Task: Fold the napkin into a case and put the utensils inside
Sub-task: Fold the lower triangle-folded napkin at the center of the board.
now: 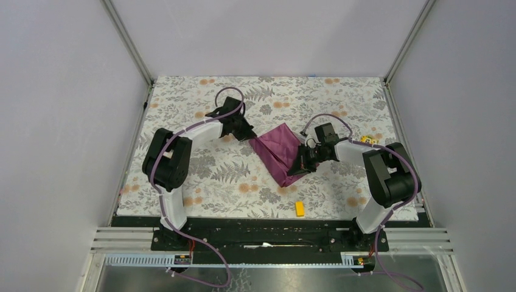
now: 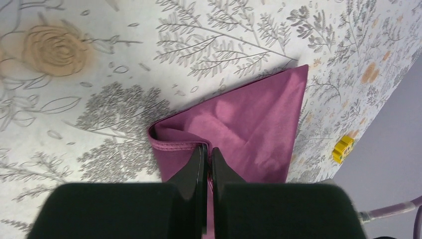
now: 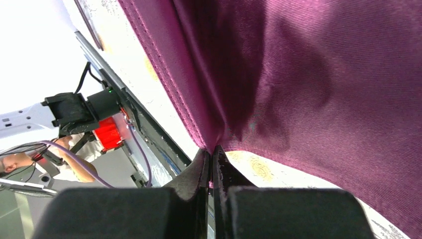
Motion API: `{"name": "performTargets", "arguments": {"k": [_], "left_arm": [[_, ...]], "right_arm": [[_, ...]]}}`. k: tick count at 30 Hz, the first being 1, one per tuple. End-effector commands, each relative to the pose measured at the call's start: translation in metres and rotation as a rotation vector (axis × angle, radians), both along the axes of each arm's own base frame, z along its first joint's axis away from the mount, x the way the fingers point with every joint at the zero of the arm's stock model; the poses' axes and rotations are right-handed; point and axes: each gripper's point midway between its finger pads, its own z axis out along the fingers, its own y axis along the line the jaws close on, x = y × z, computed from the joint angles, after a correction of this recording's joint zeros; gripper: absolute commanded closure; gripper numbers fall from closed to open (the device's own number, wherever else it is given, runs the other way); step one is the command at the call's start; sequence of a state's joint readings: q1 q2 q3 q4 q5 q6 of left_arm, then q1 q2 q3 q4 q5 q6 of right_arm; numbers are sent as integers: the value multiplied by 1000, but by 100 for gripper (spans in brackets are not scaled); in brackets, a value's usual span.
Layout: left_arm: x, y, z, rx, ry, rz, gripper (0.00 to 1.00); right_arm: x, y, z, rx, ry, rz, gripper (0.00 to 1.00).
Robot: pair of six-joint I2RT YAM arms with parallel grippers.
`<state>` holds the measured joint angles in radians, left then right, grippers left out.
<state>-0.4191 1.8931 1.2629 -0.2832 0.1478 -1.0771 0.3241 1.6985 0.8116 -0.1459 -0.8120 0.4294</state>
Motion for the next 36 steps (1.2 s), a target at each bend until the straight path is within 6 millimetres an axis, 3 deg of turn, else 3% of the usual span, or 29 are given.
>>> {"name": "performTargets", "arguments": {"k": [1, 6, 10, 18, 24, 29, 33, 36], "left_arm": [[31, -7, 16, 11, -68, 39, 100], [40, -16, 16, 5, -82, 40, 100], [47, -16, 20, 2, -107, 57, 100], [51, -22, 17, -24, -108, 50, 100], [49, -22, 17, -26, -111, 48, 100], [48, -23, 17, -34, -109, 46, 100], [48, -22, 19, -35, -113, 46, 100], [48, -22, 19, -32, -116, 43, 100]], "right_arm": [[5, -12, -5, -93, -23, -1, 100], [8, -17, -8, -133, -46, -10, 100], [14, -11, 2, -87, -80, -6, 100], [28, -10, 17, -112, -165, -11, 65], [34, -16, 49, -250, -344, -7, 41], [25, 13, 56, -229, -353, 60, 41], [24, 20, 42, -222, -294, 71, 64], [21, 15, 29, -254, -259, 67, 67]]}}
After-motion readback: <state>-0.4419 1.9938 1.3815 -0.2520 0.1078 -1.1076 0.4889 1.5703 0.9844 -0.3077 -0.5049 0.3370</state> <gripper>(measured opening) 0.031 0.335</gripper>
